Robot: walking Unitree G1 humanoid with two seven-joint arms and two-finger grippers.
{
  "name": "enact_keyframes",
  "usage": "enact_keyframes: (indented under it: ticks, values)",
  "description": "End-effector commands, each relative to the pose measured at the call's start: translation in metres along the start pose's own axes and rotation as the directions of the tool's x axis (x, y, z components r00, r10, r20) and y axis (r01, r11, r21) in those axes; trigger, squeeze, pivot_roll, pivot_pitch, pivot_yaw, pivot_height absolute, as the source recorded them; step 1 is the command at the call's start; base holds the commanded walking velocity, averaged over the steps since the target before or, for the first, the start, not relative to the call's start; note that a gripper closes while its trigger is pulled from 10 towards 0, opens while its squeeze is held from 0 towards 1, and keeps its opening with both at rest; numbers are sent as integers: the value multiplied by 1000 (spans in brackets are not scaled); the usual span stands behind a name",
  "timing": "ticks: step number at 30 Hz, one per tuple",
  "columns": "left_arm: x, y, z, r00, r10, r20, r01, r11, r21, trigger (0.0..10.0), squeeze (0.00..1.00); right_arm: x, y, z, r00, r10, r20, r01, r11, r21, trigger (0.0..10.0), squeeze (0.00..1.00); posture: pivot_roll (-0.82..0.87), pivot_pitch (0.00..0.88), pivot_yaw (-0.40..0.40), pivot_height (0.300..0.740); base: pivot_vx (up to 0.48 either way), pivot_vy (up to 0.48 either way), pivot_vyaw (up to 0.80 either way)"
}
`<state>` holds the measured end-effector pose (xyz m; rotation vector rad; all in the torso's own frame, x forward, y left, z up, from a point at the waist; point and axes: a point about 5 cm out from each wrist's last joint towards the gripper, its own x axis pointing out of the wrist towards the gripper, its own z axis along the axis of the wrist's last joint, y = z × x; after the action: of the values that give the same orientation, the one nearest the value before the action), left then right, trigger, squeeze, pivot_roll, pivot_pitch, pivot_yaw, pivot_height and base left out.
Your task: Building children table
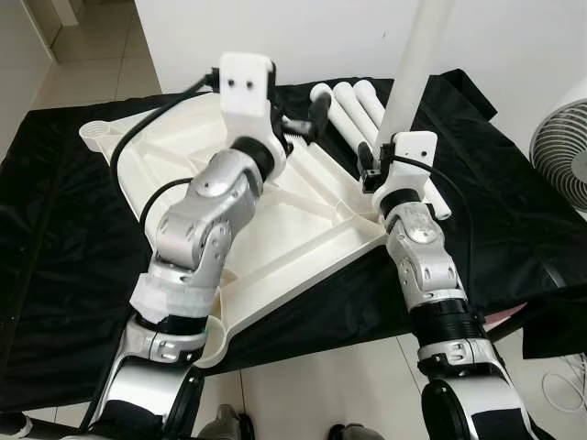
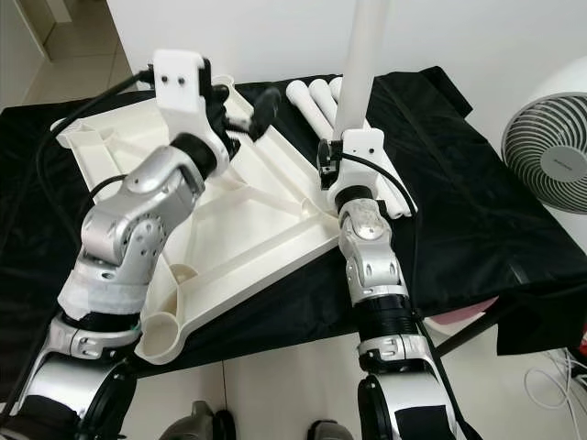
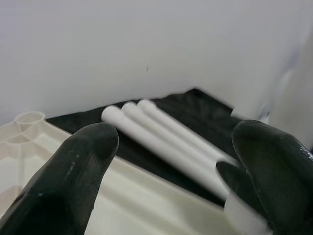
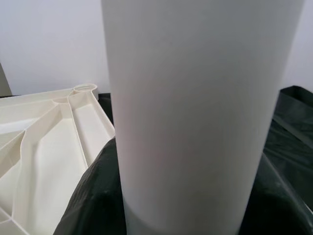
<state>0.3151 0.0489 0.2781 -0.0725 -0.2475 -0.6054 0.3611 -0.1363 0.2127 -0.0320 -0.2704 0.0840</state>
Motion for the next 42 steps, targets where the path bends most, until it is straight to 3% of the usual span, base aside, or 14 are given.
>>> enact_keyframes:
  ticks: [1, 5, 8, 14, 21, 31, 42]
  values:
    - [-8, -28, -9, 933, -356, -55, 359, 933, 38, 10000, 0, -3, -8, 0, 1000, -10, 3, 10, 1000, 6, 10000, 0, -89, 70, 27, 740, 0, 0, 0]
    - [-16, -38, -22, 902, -414, -119, 424, 903, 67, 10000, 0, -7, -13, -3, 1000, -6, 3, 6, 1000, 0, 10000, 0, -90, 86, 33, 740, 0, 0, 0]
    - [-25, -51, -39, 855, -476, -205, 495, 867, 51, 10000, 0, -12, -19, -5, 1000, 13, 13, -12, 999, -37, 10000, 0, -91, 94, 36, 740, 0, 0, 0]
    - [-27, -65, -53, 834, -487, -260, 512, 858, 37, 10000, 0, -16, -25, -9, 1000, 13, 6, -12, 999, -51, 10000, 0, -98, 110, 43, 740, 0, 0, 0]
    - [-24, -72, -62, 825, -477, -303, 511, 858, 42, 10000, 0, -16, -29, -13, 1000, 16, -6, -17, 997, -71, 10000, 0, -98, 111, 43, 740, 0, 0, 0]
    - [-15, -71, -70, 850, -398, -344, 434, 900, 30, 10000, 0, -19, -25, -32, 996, 60, -61, -64, 995, -72, 10000, 0, -97, 114, 41, 740, 0, 0, 0]
    - [-13, -77, -70, 844, -412, -342, 448, 894, 27, 10000, 0, -16, -22, -42, 992, 84, -94, -91, 993, -74, 10000, 0, -93, 110, 40, 740, 0, 0, 0]
